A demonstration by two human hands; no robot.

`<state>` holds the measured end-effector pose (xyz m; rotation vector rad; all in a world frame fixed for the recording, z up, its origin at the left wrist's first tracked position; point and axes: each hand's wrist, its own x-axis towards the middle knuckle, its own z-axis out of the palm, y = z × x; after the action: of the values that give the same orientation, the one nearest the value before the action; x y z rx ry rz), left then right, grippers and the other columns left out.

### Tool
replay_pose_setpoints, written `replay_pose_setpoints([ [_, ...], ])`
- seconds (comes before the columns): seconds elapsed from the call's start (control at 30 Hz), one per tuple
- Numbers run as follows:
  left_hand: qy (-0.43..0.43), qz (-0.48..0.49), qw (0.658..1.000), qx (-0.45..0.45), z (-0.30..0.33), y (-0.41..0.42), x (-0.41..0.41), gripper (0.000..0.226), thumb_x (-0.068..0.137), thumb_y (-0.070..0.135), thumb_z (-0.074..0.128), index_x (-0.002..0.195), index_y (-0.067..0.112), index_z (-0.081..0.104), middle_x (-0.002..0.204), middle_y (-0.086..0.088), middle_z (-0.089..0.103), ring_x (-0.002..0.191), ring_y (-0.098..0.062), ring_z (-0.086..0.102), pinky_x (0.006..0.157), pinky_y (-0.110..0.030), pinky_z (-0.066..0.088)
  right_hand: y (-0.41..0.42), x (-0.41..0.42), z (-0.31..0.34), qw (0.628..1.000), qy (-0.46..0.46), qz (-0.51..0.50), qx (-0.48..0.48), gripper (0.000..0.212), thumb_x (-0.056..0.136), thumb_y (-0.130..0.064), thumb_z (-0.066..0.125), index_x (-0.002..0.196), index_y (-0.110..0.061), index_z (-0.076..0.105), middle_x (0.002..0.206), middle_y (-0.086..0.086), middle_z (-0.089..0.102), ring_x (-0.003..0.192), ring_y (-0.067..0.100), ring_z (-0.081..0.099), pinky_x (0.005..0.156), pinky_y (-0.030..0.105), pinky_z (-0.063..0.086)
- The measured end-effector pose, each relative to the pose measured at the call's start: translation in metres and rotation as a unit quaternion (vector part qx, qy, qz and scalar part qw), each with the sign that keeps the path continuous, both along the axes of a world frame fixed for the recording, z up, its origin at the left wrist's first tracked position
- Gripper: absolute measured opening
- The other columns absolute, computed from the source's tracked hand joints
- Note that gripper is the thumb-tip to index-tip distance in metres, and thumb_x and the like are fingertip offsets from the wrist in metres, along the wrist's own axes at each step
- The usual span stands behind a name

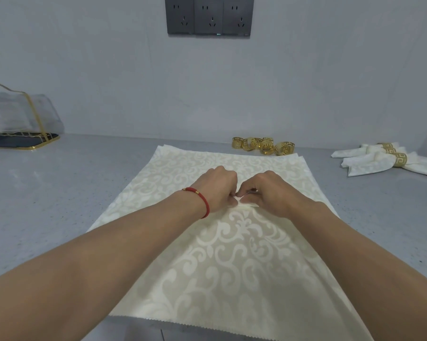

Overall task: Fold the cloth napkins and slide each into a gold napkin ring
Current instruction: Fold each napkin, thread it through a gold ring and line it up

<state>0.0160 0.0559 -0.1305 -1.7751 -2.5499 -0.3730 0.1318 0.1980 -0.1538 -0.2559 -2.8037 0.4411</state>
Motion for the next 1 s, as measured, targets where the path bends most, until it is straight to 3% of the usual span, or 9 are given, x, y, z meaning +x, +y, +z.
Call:
replay_pose_setpoints([
  [0.07, -0.050, 0.030, 0.997, 0.058, -0.001, 0.001, -0.003, 0.017, 0.074, 0.025, 0.083, 0.072, 0.016, 0.069, 0.071, 0.004, 0.062, 0.079, -0.022, 0.061, 0.068, -0.030, 0.051, 0.002, -0.001, 0.000, 1.000, -0.002, -0.006, -0.019, 0.015, 0.091, -0.020, 0.079, 0.105, -0.021, 0.081, 0.091, 0.005, 0.077, 0.088, 0.025, 0.071, 0.084, 0.043, 0.056],
  [0.2, -0.088, 0.033, 0.994, 0.048, 0.001, 0.001, -0.001, 0.017, 0.070, 0.019, 0.087, 0.070, 0.015, 0.071, 0.067, 0.007, 0.065, 0.074, -0.016, 0.065, 0.062, -0.025, 0.051, 0.006, -0.002, 0.005, 0.998, -0.013, -0.010, -0.065, 0.013, 0.087, -0.022, 0.081, 0.099, -0.027, 0.083, 0.088, 0.009, 0.076, 0.087, 0.027, 0.070, 0.085, 0.046, 0.057],
  [0.37, -0.012, 0.007, 1.000, -0.015, 0.009, 0.007, 0.007, 0.013, 0.079, 0.015, 0.077, 0.077, 0.015, 0.064, 0.077, 0.005, 0.054, 0.069, -0.017, 0.054, 0.052, -0.017, 0.037, 0.008, -0.005, 0.011, 0.994, -0.033, -0.014, -0.103, 0.013, 0.082, -0.028, 0.082, 0.088, -0.040, 0.081, 0.091, 0.010, 0.076, 0.090, 0.031, 0.069, 0.088, 0.053, 0.057],
  [0.53, 0.052, -0.027, 0.996, -0.068, 0.018, 0.011, 0.015, 0.011, 0.086, 0.012, 0.065, 0.087, 0.017, 0.055, 0.099, -0.007, 0.054, 0.060, -0.009, 0.039, 0.049, -0.019, 0.029, 0.008, 0.000, 0.011, 0.992, -0.038, -0.001, -0.122, 0.027, 0.084, -0.028, 0.079, 0.078, -0.054, 0.077, 0.090, -0.008, 0.078, 0.093, 0.018, 0.071, 0.091, 0.047, 0.057],
  [0.67, 0.086, -0.040, 0.991, -0.091, 0.024, 0.013, 0.024, 0.014, 0.089, 0.007, 0.062, 0.102, 0.011, 0.061, 0.100, -0.008, 0.055, 0.067, -0.015, 0.041, 0.057, -0.024, 0.034, 0.008, 0.000, 0.017, 0.991, -0.048, 0.010, -0.122, 0.022, 0.084, -0.023, 0.080, 0.083, -0.045, 0.081, 0.087, -0.015, 0.078, 0.093, 0.019, 0.072, 0.092, 0.047, 0.056],
  [0.8, 0.087, -0.019, 0.994, -0.059, 0.014, 0.017, 0.022, 0.020, 0.081, 0.005, 0.064, 0.082, 0.014, 0.046, 0.074, 0.000, 0.039, 0.076, -0.024, 0.048, 0.060, -0.028, 0.039, 0.008, 0.002, 0.015, 0.989, -0.052, 0.004, -0.141, 0.009, 0.080, -0.039, 0.076, 0.086, -0.043, 0.081, 0.088, -0.012, 0.078, 0.093, 0.021, 0.072, 0.091, 0.050, 0.057],
  [0.9, 0.091, -0.019, 0.994, -0.051, 0.009, 0.020, 0.018, 0.037, 0.079, 0.004, 0.063, 0.068, 0.018, 0.031, 0.072, -0.001, 0.033, 0.069, -0.022, 0.042, 0.050, -0.026, 0.029, 0.021, 0.003, 0.022, 0.982, -0.067, -0.017, -0.175, 0.027, 0.078, -0.053, 0.069, 0.093, -0.035, 0.082, 0.096, 0.001, 0.078, 0.100, 0.025, 0.070, 0.098, 0.052, 0.055],
  [1.0, 0.093, -0.003, 0.995, -0.030, 0.008, 0.025, 0.008, 0.042, 0.081, 0.005, 0.064, 0.067, 0.019, 0.026, 0.075, -0.001, 0.031, 0.062, -0.015, 0.031, 0.048, -0.027, 0.024, 0.049, 0.000, 0.031, 0.957, 0.019, -0.080, -0.277, 0.027, 0.080, -0.050, 0.069, 0.091, -0.030, 0.083, 0.099, -0.005, 0.079, 0.104, 0.017, 0.071, 0.099, 0.043, 0.054],
])
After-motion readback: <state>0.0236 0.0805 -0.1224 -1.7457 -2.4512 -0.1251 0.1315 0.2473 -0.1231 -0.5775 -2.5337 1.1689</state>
